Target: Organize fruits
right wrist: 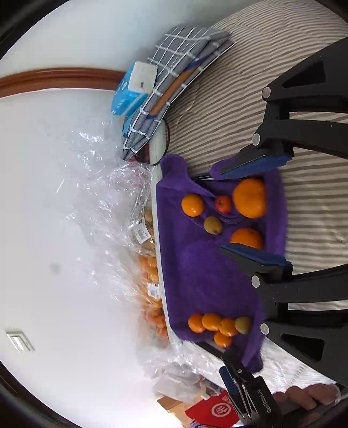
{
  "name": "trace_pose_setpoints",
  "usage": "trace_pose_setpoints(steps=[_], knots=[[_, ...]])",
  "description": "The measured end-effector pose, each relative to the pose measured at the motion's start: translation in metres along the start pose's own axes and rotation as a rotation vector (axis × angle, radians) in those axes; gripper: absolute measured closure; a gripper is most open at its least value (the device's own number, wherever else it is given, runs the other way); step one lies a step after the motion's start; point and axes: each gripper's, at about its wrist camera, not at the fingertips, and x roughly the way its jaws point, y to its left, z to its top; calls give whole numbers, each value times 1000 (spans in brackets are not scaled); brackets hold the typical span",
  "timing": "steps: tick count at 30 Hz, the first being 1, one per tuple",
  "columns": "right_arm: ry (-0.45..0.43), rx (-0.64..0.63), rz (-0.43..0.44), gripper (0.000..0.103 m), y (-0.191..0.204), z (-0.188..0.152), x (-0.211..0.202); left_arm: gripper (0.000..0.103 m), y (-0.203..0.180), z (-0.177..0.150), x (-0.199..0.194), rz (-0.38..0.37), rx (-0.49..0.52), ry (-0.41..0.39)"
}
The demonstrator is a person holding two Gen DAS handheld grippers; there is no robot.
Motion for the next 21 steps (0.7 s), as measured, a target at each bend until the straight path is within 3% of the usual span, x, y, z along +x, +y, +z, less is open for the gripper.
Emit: trace_pose_setpoints(steps=[12, 16, 19, 21], knots=[[-5, -15, -19, 52, 22, -46, -125, 17, -12, -33, -110, 48, -2, -27], [-41, -19, -44, 27, 27, -58, -157, 14, -16, -45, -142, 41, 1, -46], [-67, -12, -39, 15, 29, -65, -179, 12, -21, -53, -167, 58, 16, -81], [-76, -27, -39, 12, 34, -69, -192, 11, -23, -57, -181, 66, 27, -99]])
